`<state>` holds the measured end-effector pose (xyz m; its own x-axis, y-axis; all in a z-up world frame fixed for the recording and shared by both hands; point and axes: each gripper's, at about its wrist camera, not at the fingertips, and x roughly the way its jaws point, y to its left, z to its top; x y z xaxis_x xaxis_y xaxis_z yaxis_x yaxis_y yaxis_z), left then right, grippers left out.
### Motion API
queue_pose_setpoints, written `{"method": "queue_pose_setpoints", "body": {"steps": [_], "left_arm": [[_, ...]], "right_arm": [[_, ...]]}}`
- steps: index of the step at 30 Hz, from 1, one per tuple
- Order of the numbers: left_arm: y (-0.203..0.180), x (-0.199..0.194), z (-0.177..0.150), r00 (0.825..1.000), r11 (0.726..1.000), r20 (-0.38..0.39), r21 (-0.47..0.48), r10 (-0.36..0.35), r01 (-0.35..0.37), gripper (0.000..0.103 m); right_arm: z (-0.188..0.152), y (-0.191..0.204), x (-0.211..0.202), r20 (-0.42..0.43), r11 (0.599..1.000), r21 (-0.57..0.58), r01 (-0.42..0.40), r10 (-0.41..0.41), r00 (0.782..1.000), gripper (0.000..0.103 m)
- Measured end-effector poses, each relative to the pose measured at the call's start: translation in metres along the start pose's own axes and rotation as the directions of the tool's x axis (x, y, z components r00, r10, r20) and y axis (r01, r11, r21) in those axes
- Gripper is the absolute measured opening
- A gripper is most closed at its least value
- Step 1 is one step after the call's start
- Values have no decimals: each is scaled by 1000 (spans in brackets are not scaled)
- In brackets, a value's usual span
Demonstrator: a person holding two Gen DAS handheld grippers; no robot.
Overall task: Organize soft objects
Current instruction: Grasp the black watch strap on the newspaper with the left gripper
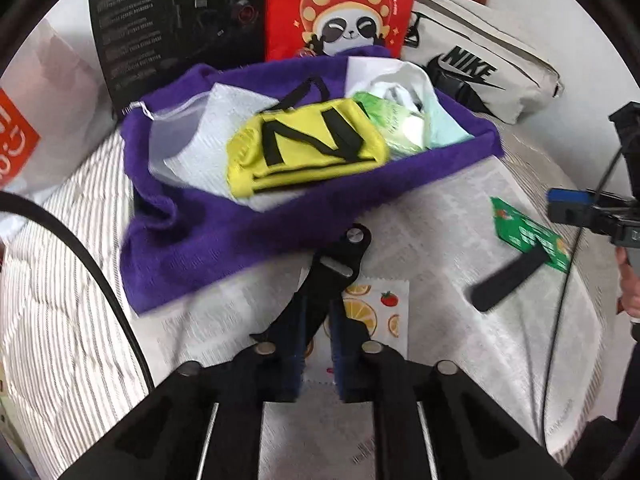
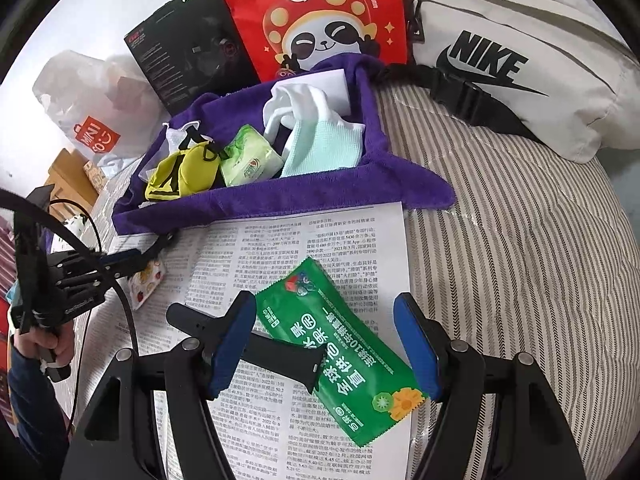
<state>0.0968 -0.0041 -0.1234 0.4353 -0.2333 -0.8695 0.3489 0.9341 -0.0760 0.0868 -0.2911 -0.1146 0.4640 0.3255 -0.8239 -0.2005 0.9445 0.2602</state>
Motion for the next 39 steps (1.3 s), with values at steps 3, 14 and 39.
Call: {"method": "queue_pose_setpoints", "body": {"steps": [3, 14, 39], "left_arm": [[-5, 0, -3, 1000, 999, 1, 35, 25, -25, 11], [-6, 9, 6, 1000, 998, 20, 62, 7, -8, 24], [14, -7, -11, 1000, 991, 8, -132, 1, 0, 19]], "right_arm": [[0, 0, 0, 0, 1000, 1, -5, 5, 1000, 71], [-5, 2, 2, -17, 1000, -13, 9, -9, 1000, 71], [-5, 1, 1, -19, 1000, -17, 16, -16, 1000, 71]]}}
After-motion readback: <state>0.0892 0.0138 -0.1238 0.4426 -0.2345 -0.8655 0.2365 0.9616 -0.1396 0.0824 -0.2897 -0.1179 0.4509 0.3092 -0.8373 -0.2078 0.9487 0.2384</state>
